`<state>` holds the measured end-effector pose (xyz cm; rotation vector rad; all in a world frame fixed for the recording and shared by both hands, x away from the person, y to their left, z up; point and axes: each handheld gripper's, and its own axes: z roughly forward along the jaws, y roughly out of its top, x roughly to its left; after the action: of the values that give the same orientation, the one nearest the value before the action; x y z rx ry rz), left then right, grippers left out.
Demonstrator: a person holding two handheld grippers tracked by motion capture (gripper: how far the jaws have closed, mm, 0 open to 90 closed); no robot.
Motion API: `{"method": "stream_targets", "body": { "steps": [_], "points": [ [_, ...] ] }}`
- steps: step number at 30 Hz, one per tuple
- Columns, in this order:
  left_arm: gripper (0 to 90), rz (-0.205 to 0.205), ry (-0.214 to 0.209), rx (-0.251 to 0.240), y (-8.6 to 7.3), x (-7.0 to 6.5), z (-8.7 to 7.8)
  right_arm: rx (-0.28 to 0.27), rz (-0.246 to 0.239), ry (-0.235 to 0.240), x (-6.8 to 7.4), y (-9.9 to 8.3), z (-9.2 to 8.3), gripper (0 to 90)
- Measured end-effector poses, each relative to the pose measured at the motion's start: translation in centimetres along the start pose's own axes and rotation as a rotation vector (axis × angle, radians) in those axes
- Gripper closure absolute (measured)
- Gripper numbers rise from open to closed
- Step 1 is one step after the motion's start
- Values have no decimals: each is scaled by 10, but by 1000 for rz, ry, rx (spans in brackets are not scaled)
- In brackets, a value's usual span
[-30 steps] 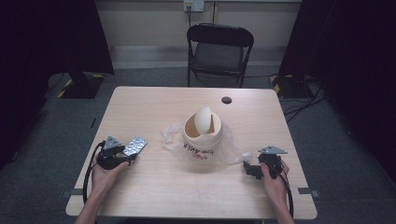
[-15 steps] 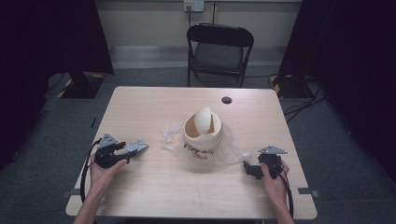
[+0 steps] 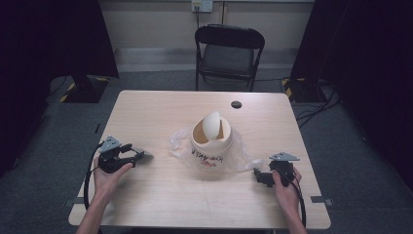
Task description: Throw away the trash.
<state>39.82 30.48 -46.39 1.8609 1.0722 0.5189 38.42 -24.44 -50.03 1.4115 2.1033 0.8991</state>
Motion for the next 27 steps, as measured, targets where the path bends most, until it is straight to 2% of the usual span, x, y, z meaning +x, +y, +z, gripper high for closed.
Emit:
{"method": "stream_targets", "body": {
  "steps": [4,6,8,10,16,22,23,27],
  "points": [
    [342,13,-6,-5,4,-1,-3,1,1,0,0,0,0,90],
    [342,-2,-20,-27,7,-2,-5,1,1,1,0,0,0,89],
    [342,8,-22,-30,9,-4,-6,0,-1,1,0,0,0,90],
    [342,36,-29,-33,13,-10,-8,0,-1,1,0,0,0,89],
    [342,32,-46,-38,16,-13,-6,0,0,1,0,0,0,90],
    [342,45,-61,-49,26,-17,-7,0,0,1,0,0,0,90],
    [342,40,-75,-68,30,-19,-7,0,0,1,0,0,0,90],
    [342,53,-91,-69,36,-23,-5,1,1,1,0,0,0,90]
  ]
}}
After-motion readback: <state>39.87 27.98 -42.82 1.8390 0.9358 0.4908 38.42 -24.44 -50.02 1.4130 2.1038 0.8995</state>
